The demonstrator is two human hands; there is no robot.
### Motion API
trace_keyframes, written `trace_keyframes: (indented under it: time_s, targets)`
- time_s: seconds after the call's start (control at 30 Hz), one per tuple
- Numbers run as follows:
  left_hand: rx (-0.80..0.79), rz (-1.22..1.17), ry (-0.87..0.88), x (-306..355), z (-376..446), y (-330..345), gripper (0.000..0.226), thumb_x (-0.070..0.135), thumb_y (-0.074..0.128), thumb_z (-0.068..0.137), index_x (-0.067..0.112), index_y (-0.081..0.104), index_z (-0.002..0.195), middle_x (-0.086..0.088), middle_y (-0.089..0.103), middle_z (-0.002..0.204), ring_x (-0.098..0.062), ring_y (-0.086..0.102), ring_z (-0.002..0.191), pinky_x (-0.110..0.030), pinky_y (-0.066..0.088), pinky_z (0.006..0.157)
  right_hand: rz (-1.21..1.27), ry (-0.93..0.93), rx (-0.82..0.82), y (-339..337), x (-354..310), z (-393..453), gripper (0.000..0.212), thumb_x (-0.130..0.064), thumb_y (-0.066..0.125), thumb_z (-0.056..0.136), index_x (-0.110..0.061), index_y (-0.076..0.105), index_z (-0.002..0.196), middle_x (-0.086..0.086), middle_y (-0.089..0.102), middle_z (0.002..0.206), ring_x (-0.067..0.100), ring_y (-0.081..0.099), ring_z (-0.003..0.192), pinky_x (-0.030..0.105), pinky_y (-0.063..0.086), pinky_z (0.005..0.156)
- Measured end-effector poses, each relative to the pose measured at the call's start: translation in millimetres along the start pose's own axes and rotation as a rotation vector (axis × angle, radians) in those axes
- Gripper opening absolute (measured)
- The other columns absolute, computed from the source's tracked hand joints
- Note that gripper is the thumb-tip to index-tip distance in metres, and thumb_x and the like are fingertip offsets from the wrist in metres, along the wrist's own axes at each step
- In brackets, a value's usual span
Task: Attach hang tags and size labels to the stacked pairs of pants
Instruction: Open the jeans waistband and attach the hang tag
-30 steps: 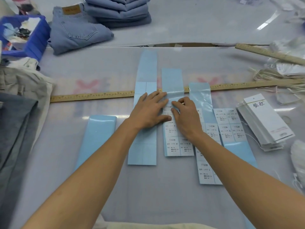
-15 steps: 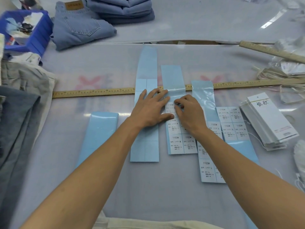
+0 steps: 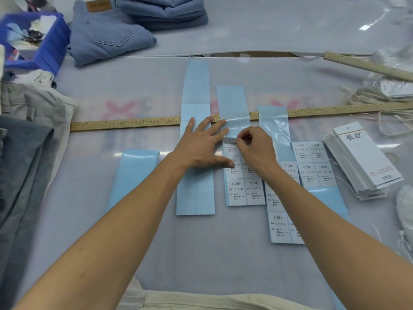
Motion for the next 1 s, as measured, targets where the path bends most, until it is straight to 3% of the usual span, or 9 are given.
trace_keyframes:
  time_s: [0.13,0.27,0.47,0.53,0.57,0.63,0.7,0.87,1.0]
  targets:
    - [-0.053,0.043,0.006,0,1,-6,0.120,0.102,0.032,0.066,0.033,0.010,0.162,0.014,-0.005,0.170,-0.017,-0.012,0.157,-0.058,-0.013,0.120,0.209,0.061,0.063,-15,-4,-17,0.004,-0.010,0.062,0.095,-0.012,0.065,0.096,0.003,0.066,0.098,0.011,0.061,0.090,0.022,0.050,0.082]
    - [-0.091,0.075,-0.007,8,1,-15,0.117,0.096,0.042,0.072,0.029,0.011,0.162,0.009,-0.004,0.171,-0.021,-0.012,0.157,-0.059,-0.013,0.120,0.463,0.107,0.267,-56,-3,-48,0.007,-0.011,0.062,0.097,-0.018,0.063,0.097,-0.006,0.067,0.095,-0.003,0.060,0.087,0.014,0.050,0.077]
    - [-0.064,0.258,0.165,54,2,-40,0.099,0.061,0.063,0.089,0.027,0.006,0.163,-0.005,-0.006,0.171,-0.026,-0.014,0.157,-0.055,-0.015,0.121,0.536,0.110,0.336,-119,26,-131,0.018,-0.010,0.068,0.094,-0.028,0.067,0.091,-0.011,0.070,0.091,0.008,0.067,0.091,0.017,0.053,0.078]
    - [-0.026,0.223,0.265,92,4,-47,0.077,0.051,0.059,0.096,0.027,0.024,0.160,-0.005,0.012,0.170,-0.027,0.002,0.158,-0.051,-0.003,0.124,0.558,0.150,0.425,-143,45,-161,0.025,-0.008,0.070,0.093,-0.032,0.068,0.088,-0.011,0.071,0.089,0.005,0.066,0.088,0.015,0.053,0.078]
    - [0.013,0.140,0.298,115,6,-50,0.062,0.046,0.058,0.098,0.027,0.039,0.154,-0.003,0.032,0.164,-0.027,0.021,0.154,-0.048,0.012,0.124,0.559,0.171,0.471,-155,54,-176,0.026,-0.008,0.070,0.093,-0.033,0.068,0.088,-0.011,0.070,0.089,0.004,0.066,0.088,0.015,0.053,0.078]
    - [0.113,-0.024,0.341,167,10,-57,0.034,0.036,0.056,0.101,0.024,0.064,0.132,0.000,0.064,0.133,-0.026,0.052,0.129,-0.040,0.040,0.103,0.535,0.204,0.535,-176,70,-201,0.026,-0.007,0.070,0.093,-0.033,0.068,0.089,-0.009,0.070,0.090,0.005,0.066,0.089,0.017,0.054,0.080]
    - [0.184,-0.050,0.392,222,22,-56,0.024,0.031,0.053,0.102,0.020,0.070,0.115,0.000,0.069,0.114,-0.026,0.058,0.112,-0.035,0.046,0.084,0.506,0.230,0.577,-192,83,-221,0.029,-0.006,0.069,0.093,-0.035,0.068,0.088,-0.010,0.070,0.089,0.004,0.065,0.087,0.015,0.053,0.079]
    - [0.184,0.041,0.458,316,61,-44,0.036,0.040,0.065,0.096,0.014,0.063,0.120,-0.007,0.058,0.121,-0.027,0.053,0.114,-0.037,0.042,0.073,0.463,0.239,0.617,-228,104,-239,0.023,-0.004,0.069,0.093,-0.026,0.066,0.087,-0.007,0.068,0.085,0.011,0.065,0.085,0.016,0.053,0.076]
    - [0.205,0.146,0.479,333,72,-43,0.038,0.041,0.068,0.093,0.012,0.063,0.118,-0.008,0.057,0.118,-0.028,0.053,0.111,-0.035,0.032,0.074,0.423,0.187,0.616,-259,111,-237,0.022,-0.001,0.069,0.092,-0.022,0.064,0.088,-0.011,0.068,0.084,0.008,0.065,0.084,0.016,0.053,0.075]
Point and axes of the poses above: each hand's wrist, its own z-axis towards the middle knuckle, its own y-axis out of the palm, x = y × z, the point moved 3 cm from there along z, towards the middle knuckle
